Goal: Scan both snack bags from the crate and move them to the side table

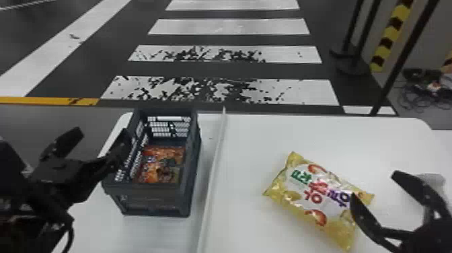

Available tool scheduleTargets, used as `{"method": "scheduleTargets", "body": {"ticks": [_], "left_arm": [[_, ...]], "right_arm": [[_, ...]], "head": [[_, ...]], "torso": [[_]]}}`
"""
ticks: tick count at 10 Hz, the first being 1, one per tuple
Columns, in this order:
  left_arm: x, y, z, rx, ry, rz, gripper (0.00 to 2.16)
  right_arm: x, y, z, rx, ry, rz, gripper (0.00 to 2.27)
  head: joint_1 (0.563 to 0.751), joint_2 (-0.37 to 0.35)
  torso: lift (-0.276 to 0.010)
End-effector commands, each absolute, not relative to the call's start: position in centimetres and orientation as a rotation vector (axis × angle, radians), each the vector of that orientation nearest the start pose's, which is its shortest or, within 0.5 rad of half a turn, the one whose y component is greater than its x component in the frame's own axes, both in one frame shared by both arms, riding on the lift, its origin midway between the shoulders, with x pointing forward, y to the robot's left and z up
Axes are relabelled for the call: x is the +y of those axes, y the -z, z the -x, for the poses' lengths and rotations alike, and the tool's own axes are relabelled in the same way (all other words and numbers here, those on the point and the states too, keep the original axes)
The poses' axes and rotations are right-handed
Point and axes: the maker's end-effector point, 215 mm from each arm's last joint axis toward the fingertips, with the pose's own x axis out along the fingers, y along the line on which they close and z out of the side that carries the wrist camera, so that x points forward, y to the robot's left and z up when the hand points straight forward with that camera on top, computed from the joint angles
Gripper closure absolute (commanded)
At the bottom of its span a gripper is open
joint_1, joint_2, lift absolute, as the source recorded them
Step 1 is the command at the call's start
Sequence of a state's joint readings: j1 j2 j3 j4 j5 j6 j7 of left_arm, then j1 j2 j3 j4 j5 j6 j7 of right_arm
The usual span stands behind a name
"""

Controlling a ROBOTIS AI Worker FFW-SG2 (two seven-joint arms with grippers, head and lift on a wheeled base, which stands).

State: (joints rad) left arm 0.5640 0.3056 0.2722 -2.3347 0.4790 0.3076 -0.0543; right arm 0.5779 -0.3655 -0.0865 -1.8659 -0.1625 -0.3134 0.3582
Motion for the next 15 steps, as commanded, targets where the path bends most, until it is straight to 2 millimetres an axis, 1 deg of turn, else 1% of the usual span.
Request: {"method": "scheduleTargets", "body": {"ticks": [1, 4, 6, 7, 9, 10, 11, 12, 13, 15], "left_arm": [[31.2, 25.9, -43.9, 0.072, 0.099, 0.070, 0.02], [31.1, 26.2, -43.9, 0.078, 0.114, 0.084, 0.02], [31.1, 26.8, -44.2, 0.085, 0.125, 0.102, 0.02], [31.2, 27.2, -44.2, 0.092, 0.125, 0.102, 0.02], [31.5, 27.7, -44.3, 0.098, 0.133, 0.123, 0.02], [31.5, 27.9, -44.3, 0.098, 0.134, 0.125, 0.02], [31.5, 27.9, -44.3, 0.097, 0.138, 0.129, 0.02], [31.4, 27.8, -44.4, 0.092, 0.147, 0.140, 0.02], [31.6, 27.8, -44.5, 0.088, 0.151, 0.154, 0.02], [31.8, 27.9, -44.5, 0.083, 0.150, 0.160, 0.02]], "right_arm": [[-23.3, 39.6, -39.2, 0.074, -0.484, 0.268, 0.12], [-20.2, 43.8, -37.1, 0.171, -0.560, 0.342, 0.14], [-20.1, 45.5, -36.5, 0.200, -0.532, 0.401, 0.15], [-20.4, 46.6, -36.3, 0.218, -0.513, 0.454, 0.15], [-21.7, 48.9, -36.0, 0.283, -0.450, 0.534, 0.14], [-21.8, 50.3, -35.3, 0.327, -0.438, 0.583, 0.14], [-22.4, 51.7, -34.8, 0.392, -0.417, 0.632, 0.14], [-23.2, 52.2, -34.6, 0.433, -0.395, 0.692, 0.14], [-24.3, 52.3, -34.6, 0.458, -0.362, 0.747, 0.14], [-24.9, 52.2, -34.6, 0.467, -0.348, 0.779, 0.17]], "head": [[0.695, 0.088], [0.695, 0.120], [0.695, 0.147], [0.695, 0.147], [0.695, 0.143], [0.695, 0.136], [0.695, 0.134], [0.695, 0.132], [0.695, 0.122], [0.695, 0.104]], "torso": [[-0.095], [-0.095], [-0.095], [-0.095], [-0.095], [-0.095], [-0.095], [-0.095], [-0.095], [-0.095]]}}
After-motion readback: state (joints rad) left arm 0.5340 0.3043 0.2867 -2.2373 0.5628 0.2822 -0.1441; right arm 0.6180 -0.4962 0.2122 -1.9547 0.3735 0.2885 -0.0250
